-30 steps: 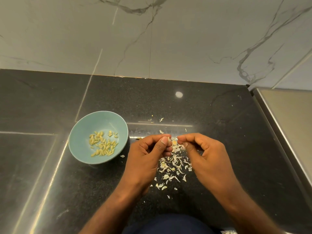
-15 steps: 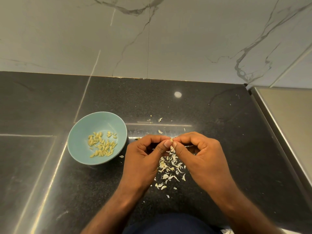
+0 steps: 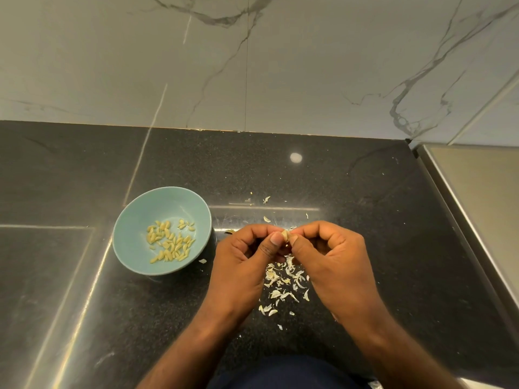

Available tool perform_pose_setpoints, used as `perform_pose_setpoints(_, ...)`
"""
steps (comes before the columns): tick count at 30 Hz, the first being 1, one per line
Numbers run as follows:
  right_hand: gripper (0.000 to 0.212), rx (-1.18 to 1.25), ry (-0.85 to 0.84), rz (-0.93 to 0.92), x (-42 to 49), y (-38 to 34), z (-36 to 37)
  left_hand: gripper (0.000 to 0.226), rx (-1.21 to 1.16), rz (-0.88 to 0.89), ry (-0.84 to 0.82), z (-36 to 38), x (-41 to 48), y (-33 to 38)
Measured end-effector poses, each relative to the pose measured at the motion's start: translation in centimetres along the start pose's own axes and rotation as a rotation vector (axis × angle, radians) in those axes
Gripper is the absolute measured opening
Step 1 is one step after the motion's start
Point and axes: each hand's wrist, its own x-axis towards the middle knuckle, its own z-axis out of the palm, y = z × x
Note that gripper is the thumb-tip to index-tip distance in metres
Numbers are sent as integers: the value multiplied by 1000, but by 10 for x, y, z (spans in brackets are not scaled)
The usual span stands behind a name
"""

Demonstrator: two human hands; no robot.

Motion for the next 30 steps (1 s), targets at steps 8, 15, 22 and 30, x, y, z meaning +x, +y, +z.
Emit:
perform_pose_setpoints(8,4,-59,-33,-19,1,3,-2,27,-55,-38,-34,-1,0,1)
perform_pose_setpoints(15,3,-59,-29,2,2,6,-5,25,-53,-37,-67,-1,0,1)
perform_pose_setpoints(22,9,-19,-44,16,4,12,-4,26,-119,-74,-63,-1,2,-1)
perform_pose_setpoints(30,29,72,37,60,8,15,-13,26,-495,-293,-106,-3,5,2)
